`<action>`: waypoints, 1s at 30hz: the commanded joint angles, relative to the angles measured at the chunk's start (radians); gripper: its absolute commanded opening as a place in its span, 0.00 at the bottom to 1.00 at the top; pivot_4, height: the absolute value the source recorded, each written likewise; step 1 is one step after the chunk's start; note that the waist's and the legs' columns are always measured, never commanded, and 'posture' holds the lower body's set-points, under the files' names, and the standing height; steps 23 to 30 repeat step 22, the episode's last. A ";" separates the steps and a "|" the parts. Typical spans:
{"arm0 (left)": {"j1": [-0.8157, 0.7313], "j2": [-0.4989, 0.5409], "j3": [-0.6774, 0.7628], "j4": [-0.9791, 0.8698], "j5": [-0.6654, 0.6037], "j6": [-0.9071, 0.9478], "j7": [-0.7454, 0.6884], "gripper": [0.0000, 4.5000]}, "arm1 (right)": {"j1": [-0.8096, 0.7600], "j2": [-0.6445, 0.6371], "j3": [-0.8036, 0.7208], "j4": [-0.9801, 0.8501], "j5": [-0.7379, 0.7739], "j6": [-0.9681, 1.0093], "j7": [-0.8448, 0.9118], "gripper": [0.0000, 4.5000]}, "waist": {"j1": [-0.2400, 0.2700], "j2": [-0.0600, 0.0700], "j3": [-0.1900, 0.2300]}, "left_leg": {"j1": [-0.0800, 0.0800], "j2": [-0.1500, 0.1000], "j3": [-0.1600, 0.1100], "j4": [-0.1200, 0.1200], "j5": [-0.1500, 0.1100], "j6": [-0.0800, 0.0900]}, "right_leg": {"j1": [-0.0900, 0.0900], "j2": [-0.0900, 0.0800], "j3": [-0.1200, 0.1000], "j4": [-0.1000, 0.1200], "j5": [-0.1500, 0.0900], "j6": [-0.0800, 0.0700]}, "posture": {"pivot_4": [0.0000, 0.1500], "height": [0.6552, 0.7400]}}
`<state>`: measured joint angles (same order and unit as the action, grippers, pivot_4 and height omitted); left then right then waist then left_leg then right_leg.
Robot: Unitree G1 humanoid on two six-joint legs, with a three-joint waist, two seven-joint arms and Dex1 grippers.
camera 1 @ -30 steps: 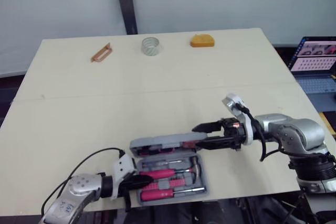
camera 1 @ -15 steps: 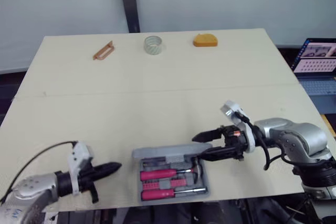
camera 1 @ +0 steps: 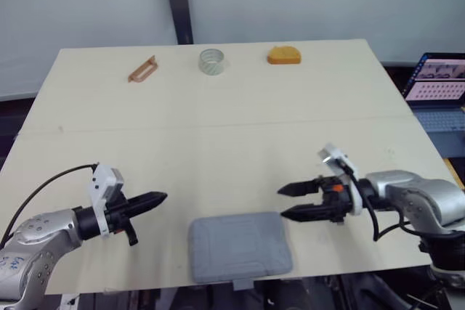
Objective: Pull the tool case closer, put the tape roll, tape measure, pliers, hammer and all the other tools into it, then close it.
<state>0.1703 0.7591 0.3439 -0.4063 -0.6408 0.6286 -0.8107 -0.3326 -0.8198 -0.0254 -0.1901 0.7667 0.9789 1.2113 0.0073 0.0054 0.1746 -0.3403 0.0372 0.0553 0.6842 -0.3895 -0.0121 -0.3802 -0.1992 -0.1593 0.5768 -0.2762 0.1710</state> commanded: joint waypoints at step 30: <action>-0.088 0.234 0.176 0.629 0.234 -0.374 -0.191 1.00 | 0.360 -0.132 -0.300 0.293 -0.264 -0.507 -0.022 1.00 | -0.014 -0.002 0.001 | 0.001 0.001 0.006 -0.002 0.000 0.000 | -0.003 0.000 0.001 0.001 0.000 0.000 | 1.00 1.00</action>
